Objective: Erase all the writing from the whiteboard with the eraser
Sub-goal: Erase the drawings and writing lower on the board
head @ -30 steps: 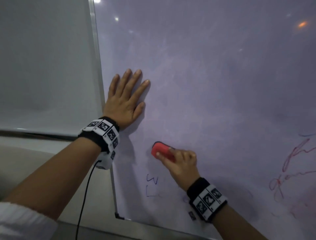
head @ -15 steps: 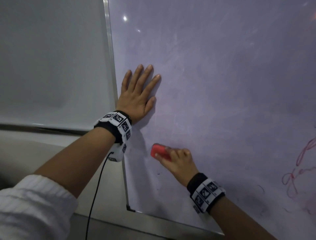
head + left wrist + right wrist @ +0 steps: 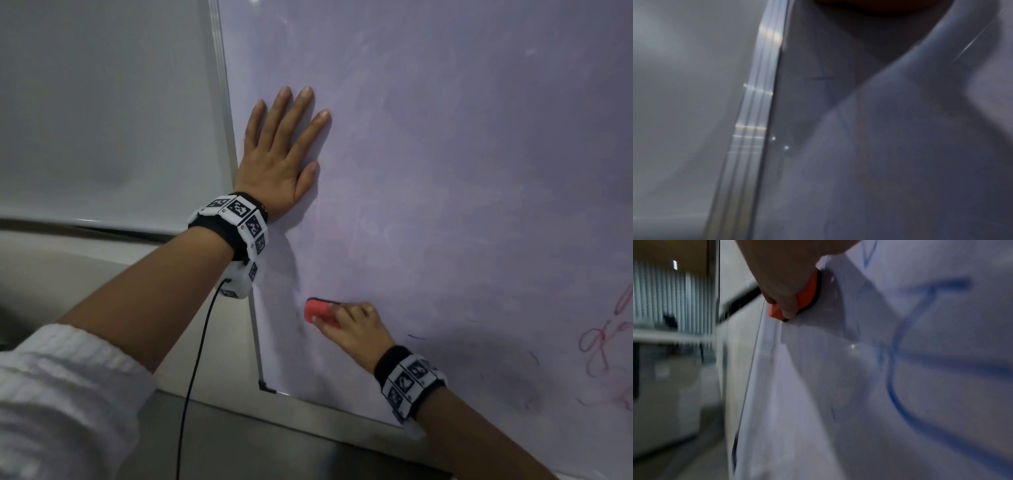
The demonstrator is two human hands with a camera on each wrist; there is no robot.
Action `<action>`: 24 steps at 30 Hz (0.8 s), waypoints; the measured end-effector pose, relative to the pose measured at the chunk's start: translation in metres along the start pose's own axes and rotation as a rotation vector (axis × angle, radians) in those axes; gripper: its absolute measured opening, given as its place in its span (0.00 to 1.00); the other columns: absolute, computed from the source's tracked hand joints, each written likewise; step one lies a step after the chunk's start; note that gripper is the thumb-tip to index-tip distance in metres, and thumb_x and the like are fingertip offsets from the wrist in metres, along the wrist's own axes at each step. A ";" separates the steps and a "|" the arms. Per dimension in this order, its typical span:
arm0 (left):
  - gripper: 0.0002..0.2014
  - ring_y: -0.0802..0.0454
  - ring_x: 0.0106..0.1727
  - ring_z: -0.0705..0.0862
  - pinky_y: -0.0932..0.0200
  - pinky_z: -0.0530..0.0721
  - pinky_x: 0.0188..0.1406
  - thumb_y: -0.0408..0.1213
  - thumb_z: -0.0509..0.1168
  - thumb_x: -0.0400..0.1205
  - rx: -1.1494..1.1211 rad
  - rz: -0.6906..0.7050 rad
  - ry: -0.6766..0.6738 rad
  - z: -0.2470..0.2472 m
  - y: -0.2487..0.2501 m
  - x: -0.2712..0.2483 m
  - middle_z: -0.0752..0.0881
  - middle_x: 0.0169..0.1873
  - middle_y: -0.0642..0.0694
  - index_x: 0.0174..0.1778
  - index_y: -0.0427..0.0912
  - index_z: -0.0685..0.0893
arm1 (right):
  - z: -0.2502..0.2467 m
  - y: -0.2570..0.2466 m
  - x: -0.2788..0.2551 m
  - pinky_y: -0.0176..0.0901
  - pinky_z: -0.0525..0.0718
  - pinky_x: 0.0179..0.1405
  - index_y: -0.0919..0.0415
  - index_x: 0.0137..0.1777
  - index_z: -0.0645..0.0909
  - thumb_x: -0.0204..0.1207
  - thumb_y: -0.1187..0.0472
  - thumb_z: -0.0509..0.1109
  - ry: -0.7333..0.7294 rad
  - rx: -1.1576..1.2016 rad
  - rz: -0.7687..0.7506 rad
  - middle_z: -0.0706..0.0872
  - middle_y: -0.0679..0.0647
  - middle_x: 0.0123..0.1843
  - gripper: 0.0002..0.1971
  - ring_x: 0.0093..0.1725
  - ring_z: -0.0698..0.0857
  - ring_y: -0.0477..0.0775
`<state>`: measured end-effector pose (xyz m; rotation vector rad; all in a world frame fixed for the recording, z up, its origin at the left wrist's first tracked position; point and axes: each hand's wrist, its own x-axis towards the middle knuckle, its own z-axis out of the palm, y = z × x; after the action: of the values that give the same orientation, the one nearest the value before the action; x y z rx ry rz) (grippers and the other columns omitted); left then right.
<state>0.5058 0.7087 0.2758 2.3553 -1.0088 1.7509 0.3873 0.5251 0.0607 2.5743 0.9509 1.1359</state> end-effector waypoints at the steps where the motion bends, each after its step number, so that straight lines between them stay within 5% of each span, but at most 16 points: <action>1: 0.26 0.57 0.82 0.34 0.49 0.39 0.81 0.48 0.44 0.86 0.002 0.003 0.006 0.000 -0.001 0.000 0.58 0.76 0.38 0.80 0.44 0.57 | 0.000 0.000 0.003 0.48 0.69 0.44 0.48 0.61 0.72 0.66 0.67 0.58 0.005 -0.003 0.047 0.73 0.55 0.51 0.23 0.42 0.73 0.56; 4: 0.29 0.56 0.82 0.34 0.49 0.38 0.80 0.48 0.44 0.86 0.008 0.022 0.018 0.001 -0.002 0.000 0.57 0.76 0.37 0.83 0.52 0.43 | 0.014 -0.022 -0.022 0.47 0.72 0.43 0.46 0.58 0.75 0.58 0.60 0.72 -0.214 0.017 -0.108 0.81 0.51 0.46 0.25 0.38 0.79 0.54; 7: 0.29 0.56 0.82 0.34 0.49 0.38 0.80 0.49 0.43 0.86 0.006 0.021 0.021 0.002 -0.001 -0.001 0.57 0.76 0.38 0.83 0.53 0.41 | 0.017 -0.029 -0.045 0.45 0.68 0.45 0.45 0.45 0.83 0.52 0.56 0.80 -0.422 0.051 -0.271 0.83 0.45 0.41 0.19 0.39 0.78 0.50; 11: 0.28 0.56 0.82 0.35 0.49 0.38 0.80 0.49 0.43 0.86 -0.002 0.022 0.026 0.002 -0.001 -0.001 0.56 0.77 0.38 0.83 0.52 0.45 | -0.002 -0.004 -0.009 0.48 0.67 0.44 0.45 0.58 0.76 0.61 0.64 0.65 -0.039 -0.011 -0.066 0.72 0.54 0.48 0.24 0.43 0.72 0.55; 14: 0.28 0.55 0.82 0.35 0.49 0.38 0.81 0.49 0.42 0.87 0.004 0.037 0.026 0.003 -0.002 -0.001 0.42 0.83 0.49 0.83 0.52 0.44 | -0.024 0.014 0.022 0.49 0.67 0.45 0.46 0.62 0.72 0.67 0.67 0.60 0.141 -0.021 0.197 0.73 0.56 0.52 0.24 0.43 0.71 0.55; 16: 0.29 0.54 0.83 0.36 0.49 0.38 0.81 0.49 0.42 0.87 0.004 0.046 0.028 0.004 -0.003 -0.001 0.34 0.82 0.55 0.83 0.52 0.43 | -0.019 0.009 0.006 0.49 0.67 0.45 0.45 0.62 0.72 0.66 0.66 0.61 0.097 -0.042 0.156 0.73 0.56 0.53 0.25 0.44 0.71 0.55; 19: 0.28 0.54 0.83 0.36 0.49 0.38 0.81 0.49 0.42 0.87 0.001 0.040 0.029 0.004 -0.002 -0.001 0.34 0.82 0.56 0.83 0.52 0.43 | 0.002 -0.003 -0.061 0.48 0.68 0.45 0.45 0.53 0.77 0.60 0.61 0.73 -0.216 0.010 -0.138 0.73 0.53 0.48 0.20 0.42 0.72 0.55; 21: 0.28 0.55 0.82 0.35 0.49 0.37 0.81 0.49 0.42 0.87 -0.007 0.037 0.022 0.004 -0.002 -0.002 0.33 0.81 0.56 0.83 0.52 0.43 | 0.000 0.004 -0.082 0.46 0.69 0.43 0.45 0.45 0.80 0.55 0.58 0.80 -0.332 0.012 -0.201 0.77 0.50 0.41 0.18 0.38 0.75 0.53; 24: 0.29 0.55 0.82 0.35 0.50 0.37 0.81 0.49 0.43 0.87 -0.008 0.032 0.020 0.003 -0.002 -0.001 0.34 0.81 0.56 0.83 0.51 0.43 | -0.016 0.030 -0.064 0.47 0.69 0.40 0.46 0.50 0.77 0.66 0.62 0.74 0.021 -0.001 -0.111 0.74 0.53 0.44 0.15 0.39 0.72 0.54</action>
<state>0.5092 0.7092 0.2740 2.3242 -1.0551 1.7741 0.3580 0.4608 0.0445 2.4789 1.0833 1.1345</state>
